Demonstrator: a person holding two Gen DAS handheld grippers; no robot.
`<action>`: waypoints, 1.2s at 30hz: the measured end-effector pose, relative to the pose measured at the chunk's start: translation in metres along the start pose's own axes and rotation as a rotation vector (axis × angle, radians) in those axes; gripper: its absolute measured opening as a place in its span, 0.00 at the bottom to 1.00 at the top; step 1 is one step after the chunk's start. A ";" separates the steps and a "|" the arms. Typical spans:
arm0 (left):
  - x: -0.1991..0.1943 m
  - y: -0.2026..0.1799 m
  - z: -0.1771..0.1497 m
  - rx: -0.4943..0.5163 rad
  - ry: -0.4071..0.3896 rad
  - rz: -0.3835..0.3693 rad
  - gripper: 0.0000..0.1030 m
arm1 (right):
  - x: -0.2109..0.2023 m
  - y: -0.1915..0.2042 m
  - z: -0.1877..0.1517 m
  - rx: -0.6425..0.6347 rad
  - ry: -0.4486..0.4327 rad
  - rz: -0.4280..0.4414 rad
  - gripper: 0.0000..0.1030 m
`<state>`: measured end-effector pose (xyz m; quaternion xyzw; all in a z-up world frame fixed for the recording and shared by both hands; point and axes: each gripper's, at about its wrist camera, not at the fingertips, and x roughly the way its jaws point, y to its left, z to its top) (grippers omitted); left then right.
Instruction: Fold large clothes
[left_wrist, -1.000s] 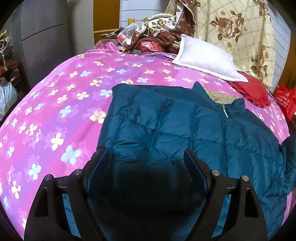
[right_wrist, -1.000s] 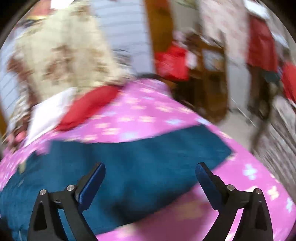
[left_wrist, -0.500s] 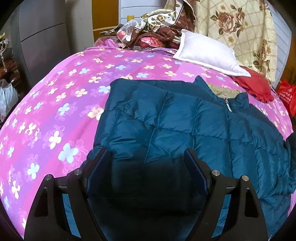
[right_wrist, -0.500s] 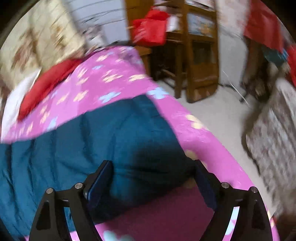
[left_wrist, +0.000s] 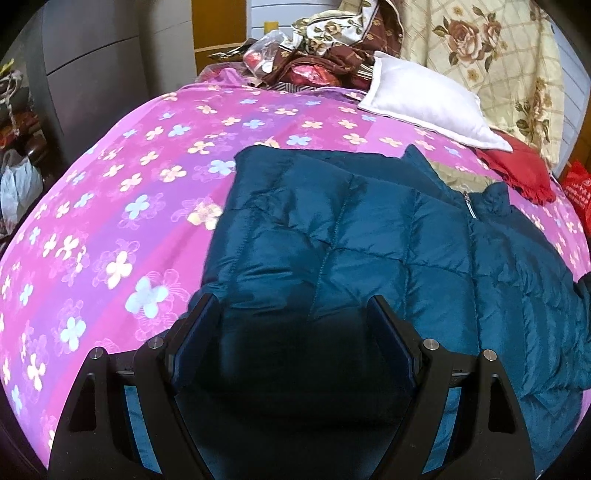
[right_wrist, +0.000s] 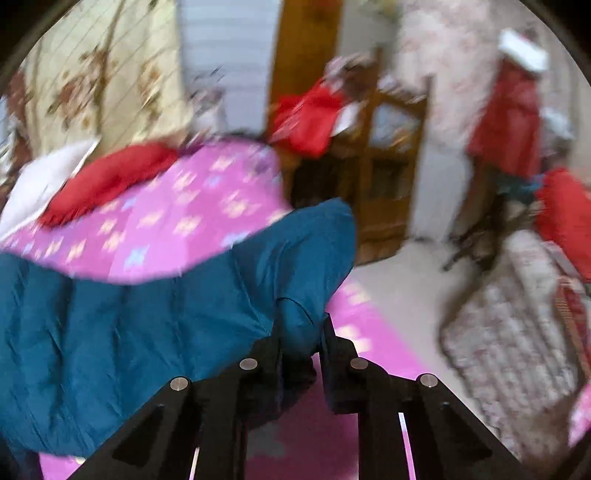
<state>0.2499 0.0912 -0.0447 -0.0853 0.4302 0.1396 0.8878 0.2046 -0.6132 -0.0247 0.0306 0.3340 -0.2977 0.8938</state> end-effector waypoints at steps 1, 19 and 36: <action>0.000 0.002 0.000 -0.002 0.004 0.009 0.80 | -0.024 -0.006 0.008 0.014 -0.045 -0.025 0.15; 0.002 0.028 0.008 -0.092 0.065 -0.023 0.80 | -0.218 0.334 -0.076 -0.253 -0.131 0.674 0.15; -0.001 0.024 0.010 -0.102 0.048 -0.110 0.80 | -0.267 0.380 -0.144 -0.576 -0.051 0.834 0.77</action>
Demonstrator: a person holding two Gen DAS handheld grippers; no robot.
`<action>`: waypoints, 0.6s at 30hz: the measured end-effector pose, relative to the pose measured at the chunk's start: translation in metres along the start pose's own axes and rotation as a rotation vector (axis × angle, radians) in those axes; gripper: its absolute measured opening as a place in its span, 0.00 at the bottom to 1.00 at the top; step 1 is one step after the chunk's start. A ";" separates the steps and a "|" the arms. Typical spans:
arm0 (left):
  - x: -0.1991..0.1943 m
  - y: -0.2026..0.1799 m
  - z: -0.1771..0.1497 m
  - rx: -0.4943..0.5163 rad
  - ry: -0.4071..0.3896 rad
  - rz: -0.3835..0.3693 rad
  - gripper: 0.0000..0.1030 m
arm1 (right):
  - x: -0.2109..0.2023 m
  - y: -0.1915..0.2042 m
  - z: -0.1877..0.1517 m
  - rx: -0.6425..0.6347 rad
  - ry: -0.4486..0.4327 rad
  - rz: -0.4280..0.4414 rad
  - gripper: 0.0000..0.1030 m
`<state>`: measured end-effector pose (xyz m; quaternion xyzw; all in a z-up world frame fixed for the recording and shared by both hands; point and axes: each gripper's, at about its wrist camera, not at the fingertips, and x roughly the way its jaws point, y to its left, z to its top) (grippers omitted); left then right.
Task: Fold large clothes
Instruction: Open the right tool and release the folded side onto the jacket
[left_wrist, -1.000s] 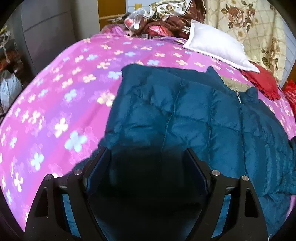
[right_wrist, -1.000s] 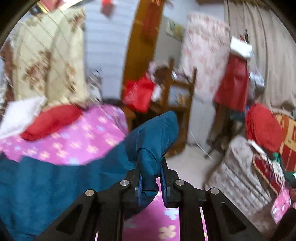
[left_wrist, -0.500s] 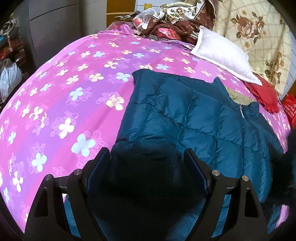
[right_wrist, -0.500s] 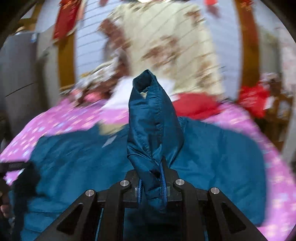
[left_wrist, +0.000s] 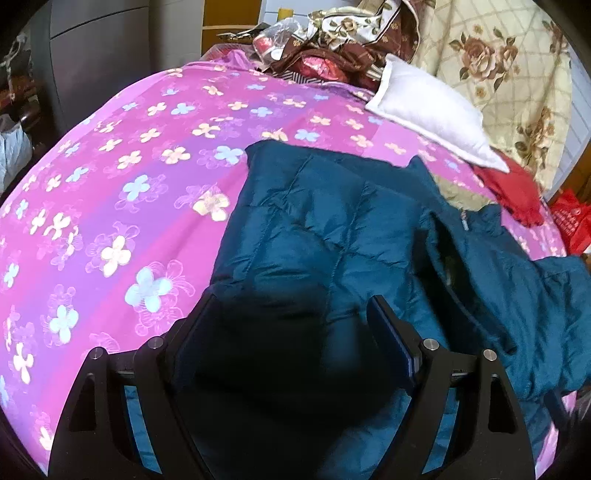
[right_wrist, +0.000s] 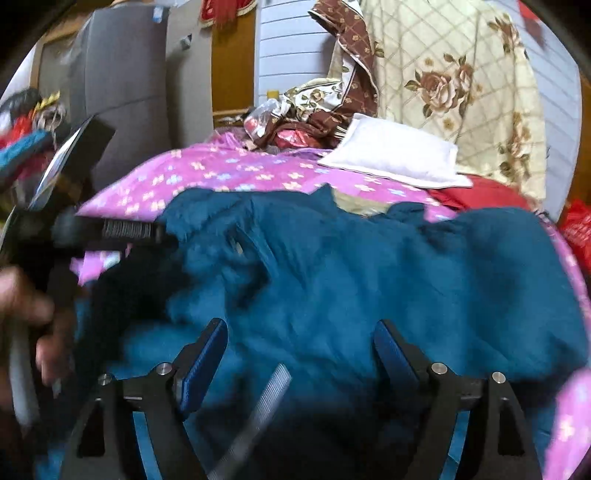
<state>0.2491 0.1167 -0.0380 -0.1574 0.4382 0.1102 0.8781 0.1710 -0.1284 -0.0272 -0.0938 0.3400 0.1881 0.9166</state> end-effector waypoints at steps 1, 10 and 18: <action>-0.001 -0.001 0.000 -0.005 -0.008 -0.019 0.80 | -0.009 -0.009 -0.013 -0.007 0.016 -0.045 0.77; -0.012 -0.054 -0.009 0.104 -0.057 -0.287 0.80 | 0.008 -0.074 -0.072 0.225 0.194 -0.151 0.84; 0.017 -0.072 -0.019 0.125 0.033 -0.344 0.80 | 0.012 -0.074 -0.070 0.211 0.209 -0.174 0.90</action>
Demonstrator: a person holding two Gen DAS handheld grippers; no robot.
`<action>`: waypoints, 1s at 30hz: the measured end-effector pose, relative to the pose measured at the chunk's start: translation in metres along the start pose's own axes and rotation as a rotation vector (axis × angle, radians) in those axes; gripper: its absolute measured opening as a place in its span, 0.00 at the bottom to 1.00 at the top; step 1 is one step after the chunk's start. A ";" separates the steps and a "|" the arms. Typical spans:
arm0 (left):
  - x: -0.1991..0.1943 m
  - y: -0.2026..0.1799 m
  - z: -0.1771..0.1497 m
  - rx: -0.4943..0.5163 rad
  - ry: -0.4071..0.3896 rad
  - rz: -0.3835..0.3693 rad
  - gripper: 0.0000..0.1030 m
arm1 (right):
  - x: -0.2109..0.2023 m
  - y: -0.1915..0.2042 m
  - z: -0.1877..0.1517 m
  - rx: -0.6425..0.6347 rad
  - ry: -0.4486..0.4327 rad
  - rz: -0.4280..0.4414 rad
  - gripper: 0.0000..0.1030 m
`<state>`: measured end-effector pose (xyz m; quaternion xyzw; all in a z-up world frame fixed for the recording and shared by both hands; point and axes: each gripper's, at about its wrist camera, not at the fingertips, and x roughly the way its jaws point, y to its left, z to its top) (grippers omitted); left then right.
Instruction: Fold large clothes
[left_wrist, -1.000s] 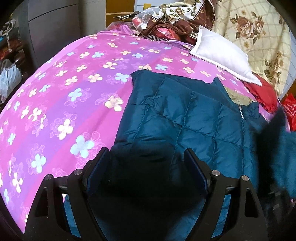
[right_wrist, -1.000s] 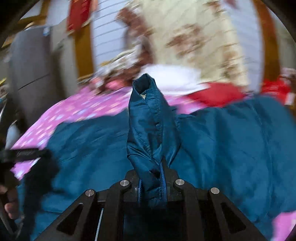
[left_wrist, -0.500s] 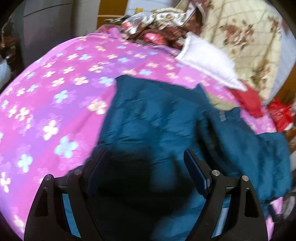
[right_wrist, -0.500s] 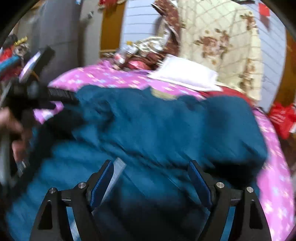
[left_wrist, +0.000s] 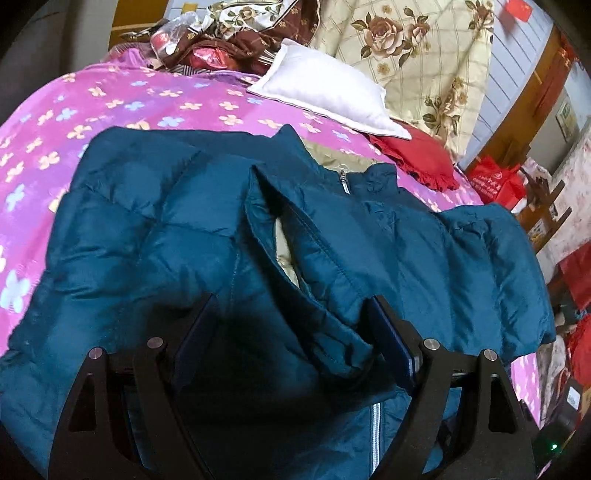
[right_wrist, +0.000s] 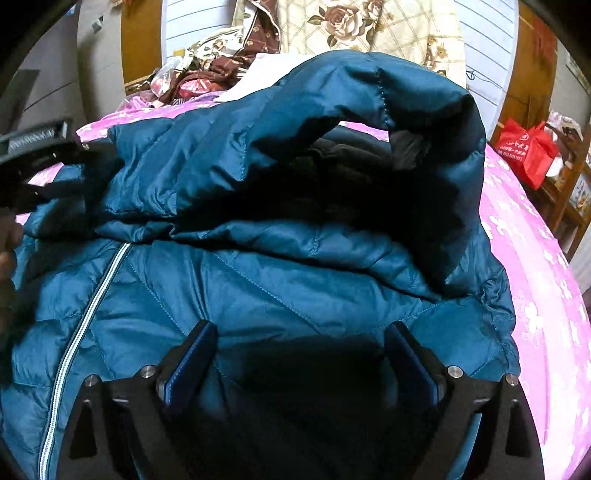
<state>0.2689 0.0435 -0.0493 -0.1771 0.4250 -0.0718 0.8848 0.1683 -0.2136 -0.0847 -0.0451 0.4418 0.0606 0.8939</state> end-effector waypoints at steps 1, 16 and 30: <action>-0.002 0.002 0.000 -0.014 0.000 -0.021 0.80 | -0.002 0.001 -0.001 0.001 0.000 -0.003 0.90; -0.003 -0.002 -0.003 -0.011 -0.003 -0.066 0.79 | 0.003 0.015 0.005 -0.011 0.003 -0.023 0.91; -0.065 0.017 0.006 -0.063 -0.143 -0.021 0.07 | 0.006 0.014 0.005 -0.001 0.009 -0.022 0.94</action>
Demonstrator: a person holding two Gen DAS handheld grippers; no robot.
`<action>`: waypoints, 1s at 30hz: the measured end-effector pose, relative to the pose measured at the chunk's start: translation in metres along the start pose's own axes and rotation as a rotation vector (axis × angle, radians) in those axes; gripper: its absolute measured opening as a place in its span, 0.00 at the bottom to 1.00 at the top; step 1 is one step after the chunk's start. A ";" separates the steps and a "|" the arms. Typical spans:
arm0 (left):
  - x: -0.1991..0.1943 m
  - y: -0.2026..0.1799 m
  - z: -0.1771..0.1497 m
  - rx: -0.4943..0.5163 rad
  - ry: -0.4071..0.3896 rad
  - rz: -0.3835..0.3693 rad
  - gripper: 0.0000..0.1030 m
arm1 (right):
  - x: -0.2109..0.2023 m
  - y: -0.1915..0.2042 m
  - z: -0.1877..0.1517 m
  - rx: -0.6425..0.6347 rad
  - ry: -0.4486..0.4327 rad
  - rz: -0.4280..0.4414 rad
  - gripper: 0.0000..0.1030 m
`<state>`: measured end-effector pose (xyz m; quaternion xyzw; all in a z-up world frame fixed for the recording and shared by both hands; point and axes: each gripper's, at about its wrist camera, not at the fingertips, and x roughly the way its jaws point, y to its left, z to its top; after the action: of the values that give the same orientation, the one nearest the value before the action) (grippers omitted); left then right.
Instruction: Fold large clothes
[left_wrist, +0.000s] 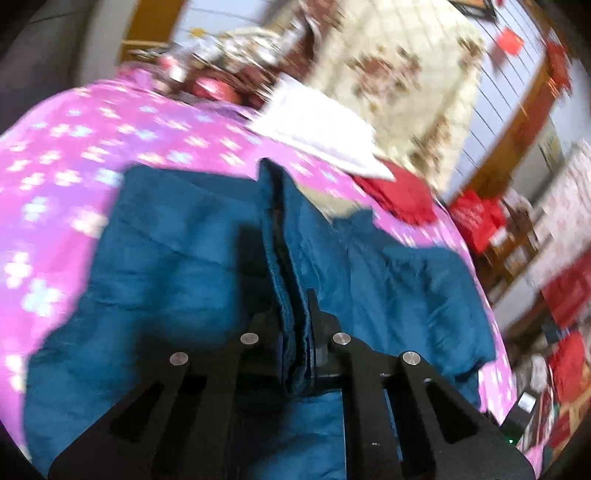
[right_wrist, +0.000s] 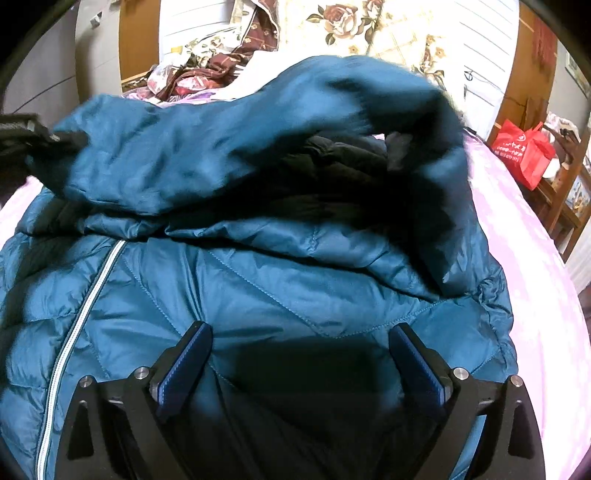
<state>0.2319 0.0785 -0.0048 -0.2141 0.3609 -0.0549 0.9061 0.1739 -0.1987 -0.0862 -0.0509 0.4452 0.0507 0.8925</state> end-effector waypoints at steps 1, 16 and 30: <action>-0.006 0.008 0.003 -0.018 -0.016 0.024 0.07 | 0.000 0.000 0.000 0.000 0.000 -0.001 0.94; -0.019 0.046 0.004 -0.071 -0.087 0.459 0.43 | 0.008 -0.020 -0.001 0.075 0.056 0.101 1.00; 0.069 0.027 -0.008 0.174 0.079 0.509 0.43 | -0.025 -0.113 0.076 0.278 -0.267 0.165 0.82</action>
<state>0.2753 0.0826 -0.0652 -0.0357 0.4319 0.1357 0.8909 0.2346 -0.3011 -0.0159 0.1165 0.3283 0.0682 0.9349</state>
